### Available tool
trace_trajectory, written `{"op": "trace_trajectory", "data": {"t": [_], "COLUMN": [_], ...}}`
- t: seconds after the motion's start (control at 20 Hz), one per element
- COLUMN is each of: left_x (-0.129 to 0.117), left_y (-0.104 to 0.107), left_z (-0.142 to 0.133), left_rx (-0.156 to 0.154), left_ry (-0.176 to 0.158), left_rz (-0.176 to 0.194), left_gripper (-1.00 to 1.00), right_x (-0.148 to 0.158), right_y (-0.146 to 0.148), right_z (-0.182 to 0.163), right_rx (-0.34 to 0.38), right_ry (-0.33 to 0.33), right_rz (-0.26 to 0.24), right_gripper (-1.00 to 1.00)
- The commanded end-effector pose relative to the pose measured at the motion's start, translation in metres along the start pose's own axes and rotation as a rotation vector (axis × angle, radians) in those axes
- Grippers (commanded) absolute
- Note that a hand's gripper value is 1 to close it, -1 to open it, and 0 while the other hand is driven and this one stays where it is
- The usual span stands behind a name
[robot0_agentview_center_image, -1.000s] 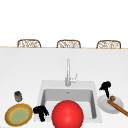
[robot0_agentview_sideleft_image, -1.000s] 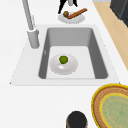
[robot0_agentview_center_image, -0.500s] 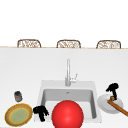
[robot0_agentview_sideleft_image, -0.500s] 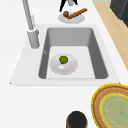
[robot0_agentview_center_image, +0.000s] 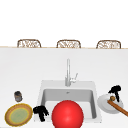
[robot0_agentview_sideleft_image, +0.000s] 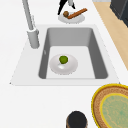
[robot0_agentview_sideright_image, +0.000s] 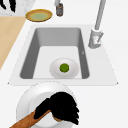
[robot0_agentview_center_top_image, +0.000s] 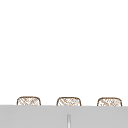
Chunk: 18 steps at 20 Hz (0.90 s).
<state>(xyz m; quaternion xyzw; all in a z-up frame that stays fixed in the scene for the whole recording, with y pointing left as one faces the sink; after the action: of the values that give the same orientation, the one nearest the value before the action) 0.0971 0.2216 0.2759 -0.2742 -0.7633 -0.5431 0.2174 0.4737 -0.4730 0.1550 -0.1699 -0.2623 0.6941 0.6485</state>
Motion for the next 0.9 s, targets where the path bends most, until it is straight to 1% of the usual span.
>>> {"op": "trace_trajectory", "data": {"t": [0.0, 0.1, 0.2, 0.25, 0.4, 0.45, 0.5, 0.55, 0.6, 0.75, 0.85], "left_x": [0.0, 0.0, 0.0, 0.0, 0.0, 0.0, 0.0, 0.0, 0.0, 0.0, 0.0], "left_y": [0.0, 0.0, 0.0, 0.0, 0.0, 0.0, 0.0, 0.0, 0.0, 0.0, 0.0], "left_z": [0.0, 0.0, 0.0, 0.0, 0.0, 0.0, 0.0, 0.0, 0.0, 0.0, 0.0], "left_rx": [0.0, 0.0, 0.0, 0.0, 0.0, 0.0, 0.0, 0.0, 0.0, 0.0, 0.0], "left_ry": [0.0, 0.0, 0.0, 0.0, 0.0, 0.0, 0.0, 0.0, 0.0, 0.0, 0.0], "left_rz": [0.0, 0.0, 0.0, 0.0, 0.0, 0.0, 0.0, 0.0, 0.0, 0.0, 0.0], "left_gripper": [0.0, 0.0, 0.0, 0.0, 0.0, 0.0, 0.0, 0.0, 0.0, 0.0, 0.0], "right_x": [-0.003, -0.006, -0.013, -0.02, -0.027, -0.027, -0.023, -0.022, -0.022, -0.02, -0.019], "right_y": [0.012, 0.013, 0.012, 0.013, 0.014, 0.015, 0.02, 0.024, 0.027, 0.027, 0.029], "right_z": [-0.026, -0.038, -0.048, -0.044, -0.045, -0.043, -0.035, -0.024, -0.018, -0.002, 0.007], "right_rx": [-0.003, -0.006, -0.021, -0.031, -0.017, -0.009, -0.019, -0.05, -0.079, -0.169, -0.202], "right_ry": [-0.042, -0.044, -0.047, -0.057, -0.097, -0.105, -0.109, -0.12, -0.119, -0.118, -0.117], "right_rz": [0.123, 0.115, 0.088, 0.077, 0.081, 0.08, 0.063, 0.038, 0.027, 0.04, 0.038], "right_gripper": [-1.0, -1.0, -1.0, -1.0, -1.0, -1.0, -1.0, -1.0, -1.0, -1.0, -1.0]}}
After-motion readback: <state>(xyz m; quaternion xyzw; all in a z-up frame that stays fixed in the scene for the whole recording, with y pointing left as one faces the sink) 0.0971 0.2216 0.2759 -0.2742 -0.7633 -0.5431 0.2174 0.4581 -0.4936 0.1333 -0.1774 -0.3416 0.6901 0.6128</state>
